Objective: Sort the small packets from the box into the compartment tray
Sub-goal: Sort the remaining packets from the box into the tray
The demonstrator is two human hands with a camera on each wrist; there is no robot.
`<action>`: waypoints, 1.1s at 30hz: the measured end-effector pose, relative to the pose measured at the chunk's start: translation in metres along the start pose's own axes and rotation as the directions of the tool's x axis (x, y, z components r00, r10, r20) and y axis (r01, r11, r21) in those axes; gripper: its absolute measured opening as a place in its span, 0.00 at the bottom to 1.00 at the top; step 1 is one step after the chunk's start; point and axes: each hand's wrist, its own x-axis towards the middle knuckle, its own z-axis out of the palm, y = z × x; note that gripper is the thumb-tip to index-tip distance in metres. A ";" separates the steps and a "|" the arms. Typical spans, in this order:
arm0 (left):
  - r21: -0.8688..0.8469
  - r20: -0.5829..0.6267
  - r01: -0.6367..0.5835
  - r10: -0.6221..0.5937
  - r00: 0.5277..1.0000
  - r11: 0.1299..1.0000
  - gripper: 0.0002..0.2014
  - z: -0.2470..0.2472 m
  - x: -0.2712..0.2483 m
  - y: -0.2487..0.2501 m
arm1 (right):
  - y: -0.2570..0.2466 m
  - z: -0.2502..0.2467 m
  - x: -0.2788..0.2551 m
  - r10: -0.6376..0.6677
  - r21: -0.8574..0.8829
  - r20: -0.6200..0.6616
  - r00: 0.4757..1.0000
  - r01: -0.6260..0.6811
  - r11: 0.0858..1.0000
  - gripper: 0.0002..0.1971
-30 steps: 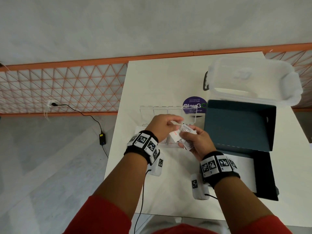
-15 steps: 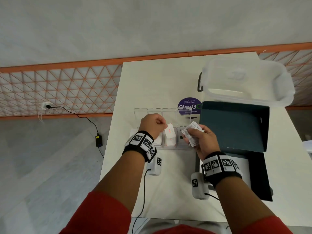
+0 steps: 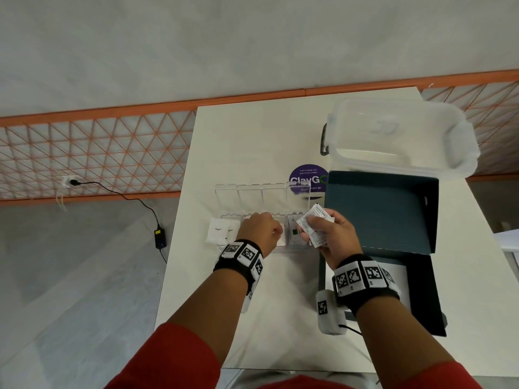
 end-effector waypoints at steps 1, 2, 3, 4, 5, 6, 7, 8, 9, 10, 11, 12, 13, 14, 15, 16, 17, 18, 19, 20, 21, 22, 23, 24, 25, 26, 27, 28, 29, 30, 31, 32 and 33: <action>0.030 0.003 -0.008 0.008 1.000 1.000 0.10 -0.001 -0.001 0.002 | 0.000 0.001 0.000 0.001 0.006 0.014 1.000 -0.001 1.000 0.09; 0.036 0.004 -0.005 0.005 1.000 0.999 0.10 -0.002 -0.001 0.005 | 0.000 0.002 0.000 0.005 0.011 0.033 0.999 -0.005 1.000 0.08; 0.017 0.000 0.002 -0.002 1.000 1.000 0.10 -0.004 -0.001 0.005 | 0.000 0.003 -0.001 0.010 0.014 0.050 0.999 -0.011 1.000 0.08; -0.037 -0.016 0.015 -0.016 1.000 0.999 0.10 -0.007 -0.002 0.006 | -0.001 0.004 -0.001 0.017 0.012 0.064 0.998 -0.018 1.000 0.08; -0.125 -0.041 0.033 -0.039 0.998 0.992 0.10 -0.011 -0.003 0.006 | -0.001 0.004 -0.001 0.025 0.006 0.075 0.997 -0.025 1.000 0.09; -0.247 -0.073 0.050 -0.070 0.995 0.968 0.09 -0.016 -0.004 0.006 | -0.002 0.005 -0.001 0.032 -0.001 0.086 0.996 -0.032 0.999 0.10; -0.384 -0.105 0.057 -0.106 0.989 0.921 0.08 -0.021 -0.005 0.007 | -0.002 0.005 -0.001 0.039 -0.007 0.100 0.994 -0.038 0.999 0.10; -0.510 -0.117 0.060 -0.138 0.984 0.858 0.06 -0.027 -0.007 0.009 | -0.001 0.006 -0.002 0.045 -0.011 0.124 0.991 -0.044 0.999 0.11; -0.602 -0.095 0.068 -0.155 0.983 0.796 0.05 -0.033 -0.010 0.012 | -0.001 0.007 -0.003 0.048 -0.014 0.159 0.986 -0.047 0.999 0.10; -0.651 -0.056 0.084 -0.158 0.986 0.755 0.08 -0.038 -0.012 0.015 | 0.001 0.008 -0.003 0.048 -0.019 0.196 0.980 -0.045 0.999 0.09; -0.665 -0.018 0.103 -0.153 0.988 0.740 0.11 -0.041 -0.013 0.018 | 0.002 0.010 -0.003 0.046 -0.029 0.220 0.974 -0.040 0.999 0.09; -0.664 0.004 0.118 -0.155 0.988 0.738 0.13 -0.042 -0.014 0.019 | 0.004 0.013 -0.003 0.046 -0.043 0.230 0.972 -0.037 0.998 0.08; -0.668 0.004 0.128 -0.168 0.986 0.733 0.14 -0.042 -0.015 0.020 | 0.005 0.015 -0.003 0.048 -0.057 0.231 0.972 -0.036 0.998 0.08; -0.683 -0.007 0.137 -0.194 0.981 0.718 0.13 -0.041 -0.016 0.019 | 0.007 0.018 -0.002 0.055 -0.069 0.227 0.972 -0.041 0.997 0.07; -0.700 -0.018 0.148 -0.224 0.974 0.699 0.12 -0.039 -0.018 0.018 | 0.009 0.020 -0.002 0.062 -0.081 0.220 0.974 -0.045 0.996 0.06; -0.712 -0.027 0.157 -0.250 0.968 0.685 0.11 -0.038 -0.021 0.016 | 0.010 0.021 -0.002 0.067 -0.096 0.206 0.976 -0.048 0.994 0.04; -0.717 -0.034 0.166 -0.272 0.962 0.677 0.10 -0.037 -0.024 0.015 | 0.012 0.022 -0.001 0.069 -0.114 0.183 0.981 -0.049 0.992 0.03; -0.716 -0.046 0.171 -0.289 0.956 0.677 0.10 -0.036 -0.026 0.013 | 0.014 0.023 -0.001 0.069 -0.126 0.161 0.985 -0.049 0.991 0.04; -0.707 -0.066 0.171 -0.305 0.950 0.686 0.10 -0.035 -0.029 0.012 | 0.016 0.023 -0.001 0.066 -0.124 0.145 0.987 -0.048 0.991 0.04; -0.695 -0.094 0.167 -0.319 0.943 0.699 0.09 -0.034 -0.031 0.011 | 0.017 0.024 -0.001 0.064 -0.108 0.139 0.988 -0.050 0.993 0.05; -0.686 -0.121 0.159 -0.327 0.937 0.710 0.09 -0.034 -0.033 0.012 | 0.018 0.024 -0.001 0.064 -0.091 0.139 0.988 -0.051 0.995 0.05; -0.681 -0.140 0.144 -0.320 0.937 0.718 0.08 -0.034 -0.035 0.014 | 0.019 0.026 -0.002 0.064 -0.081 0.146 0.987 -0.053 0.995 0.05; -0.673 -0.147 0.124 -0.297 0.944 0.729 0.08 -0.034 -0.037 0.016 | 0.019 0.027 -0.004 0.064 -0.082 0.159 0.985 -0.051 0.995 0.05; -0.658 -0.144 0.107 -0.264 0.954 0.745 0.09 -0.034 -0.038 0.019 | 0.019 0.029 -0.005 0.061 -0.088 0.181 0.982 -0.046 0.995 0.05; -0.638 -0.131 0.095 -0.229 0.965 0.764 0.10 -0.033 -0.038 0.021 | 0.020 0.030 -0.007 0.056 -0.094 0.208 0.976 -0.037 0.995 0.05; -0.623 -0.107 0.090 -0.199 0.974 0.777 0.10 -0.032 -0.038 0.022 | 0.019 0.030 -0.008 0.050 -0.100 0.230 0.972 -0.027 0.995 0.04; -0.613 -0.080 0.091 -0.176 0.981 0.785 0.11 -0.031 -0.038 0.022 | 0.019 0.030 -0.009 0.046 -0.110 0.234 0.971 -0.020 0.994 0.03; -0.612 -0.050 0.097 -0.161 0.986 0.785 0.10 -0.031 -0.037 0.021 | 0.018 0.029 -0.009 0.045 -0.120 0.222 0.974 -0.018 0.993 0.02; -0.629 -0.024 0.102 -0.151 0.988 0.771 0.09 -0.032 -0.037 0.020 | 0.017 0.027 -0.008 0.047 -0.126 0.206 0.978 -0.021 0.992 0.02; -0.656 -0.005 0.107 -0.147 0.989 0.747 0.06 -0.032 -0.036 0.018 | 0.017 0.024 -0.007 0.050 -0.129 0.190 0.980 -0.026 0.991 0.02; -0.677 -0.004 0.106 -0.147 0.989 0.729 0.04 -0.033 -0.036 0.017 | 0.017 0.021 -0.006 0.054 -0.135 0.176 0.983 -0.030 0.990 0.04; -0.684 -0.016 0.106 -0.160 0.987 0.722 0.06 -0.031 -0.034 0.015 | 0.017 0.018 -0.006 0.056 -0.144 0.163 0.985 -0.033 0.989 0.05; -0.688 -0.028 0.113 -0.181 0.983 0.717 0.08 -0.030 -0.034 0.013 | 0.017 0.016 -0.006 0.055 -0.149 0.151 0.987 -0.033 0.988 0.06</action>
